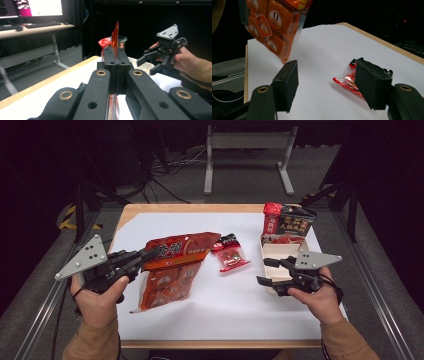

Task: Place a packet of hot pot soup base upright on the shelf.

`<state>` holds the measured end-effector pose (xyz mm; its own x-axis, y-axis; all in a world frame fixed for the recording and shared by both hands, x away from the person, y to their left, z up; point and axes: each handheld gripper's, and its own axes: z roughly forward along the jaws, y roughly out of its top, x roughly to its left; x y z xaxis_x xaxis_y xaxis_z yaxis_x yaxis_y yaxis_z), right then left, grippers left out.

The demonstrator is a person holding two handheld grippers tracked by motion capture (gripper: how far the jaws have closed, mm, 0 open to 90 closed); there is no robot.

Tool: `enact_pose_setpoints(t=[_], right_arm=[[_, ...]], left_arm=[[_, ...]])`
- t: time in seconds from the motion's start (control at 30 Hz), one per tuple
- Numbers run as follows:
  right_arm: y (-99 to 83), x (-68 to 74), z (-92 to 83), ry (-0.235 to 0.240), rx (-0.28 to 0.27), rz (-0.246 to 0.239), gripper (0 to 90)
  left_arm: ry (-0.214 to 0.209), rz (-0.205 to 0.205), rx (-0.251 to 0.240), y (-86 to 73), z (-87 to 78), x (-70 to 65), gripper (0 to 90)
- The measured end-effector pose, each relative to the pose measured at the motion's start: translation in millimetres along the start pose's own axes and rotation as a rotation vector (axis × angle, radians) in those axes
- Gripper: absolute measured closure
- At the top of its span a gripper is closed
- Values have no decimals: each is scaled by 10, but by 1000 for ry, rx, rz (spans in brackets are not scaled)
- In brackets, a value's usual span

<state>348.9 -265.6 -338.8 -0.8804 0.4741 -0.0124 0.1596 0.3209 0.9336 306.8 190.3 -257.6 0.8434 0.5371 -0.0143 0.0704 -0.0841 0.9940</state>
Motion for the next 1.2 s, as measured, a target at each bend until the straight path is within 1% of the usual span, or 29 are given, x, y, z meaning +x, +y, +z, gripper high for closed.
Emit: enact_pose_setpoints(t=[0.07, 0.17, 0.3, 0.37, 0.43, 0.53, 0.7, 0.77, 0.8, 0.87, 0.93, 1.0, 1.03, 1.07, 1.2], right_arm=[[34, 18, 53, 21, -2, -4, 358], [64, 36, 115, 35, -3, -10, 345], [87, 53, 226, 63, -17, 0, 308], [87, 54, 249, 71, -22, 3, 300], [84, 52, 296, 81, -23, 5, 281], [74, 41, 352, 90, -25, 4, 277], [66, 37, 422, 106, -46, 5, 257], [65, 42, 438, 113, -52, 5, 254], [68, 56, 466, 129, -62, 7, 249], [72, 69, 486, 142, -71, 5, 244], [75, 79, 499, 148, -76, 1, 243], [70, 101, 552, 171, -85, -11, 244], [70, 101, 552, 171, -85, -11, 244], [65, 103, 570, 177, -88, -16, 243], [43, 109, 633, 210, -107, -19, 244]], left_arm=[[-13, 9, 1, 9, 71, -29, 900], [-33, 12, 12, 22, 170, -65, 900], [-60, 15, 20, 54, 280, -89, 900], [-74, 21, 23, 78, 337, -111, 900], [-86, 28, 24, 104, 377, -133, 900], [-99, 35, 20, 141, 421, -168, 900], [-132, 45, 20, 197, 511, -228, 900], [-137, 45, 21, 201, 535, -244, 900], [-153, 48, 31, 207, 584, -269, 900], [-164, 49, 36, 207, 623, -286, 900], [-168, 44, 34, 203, 651, -300, 900], [-186, 41, 38, 194, 711, -323, 900], [-186, 41, 38, 194, 711, -323, 900], [-198, 44, 38, 191, 738, -332, 900], [-216, 49, 28, 183, 782, -349, 900]])
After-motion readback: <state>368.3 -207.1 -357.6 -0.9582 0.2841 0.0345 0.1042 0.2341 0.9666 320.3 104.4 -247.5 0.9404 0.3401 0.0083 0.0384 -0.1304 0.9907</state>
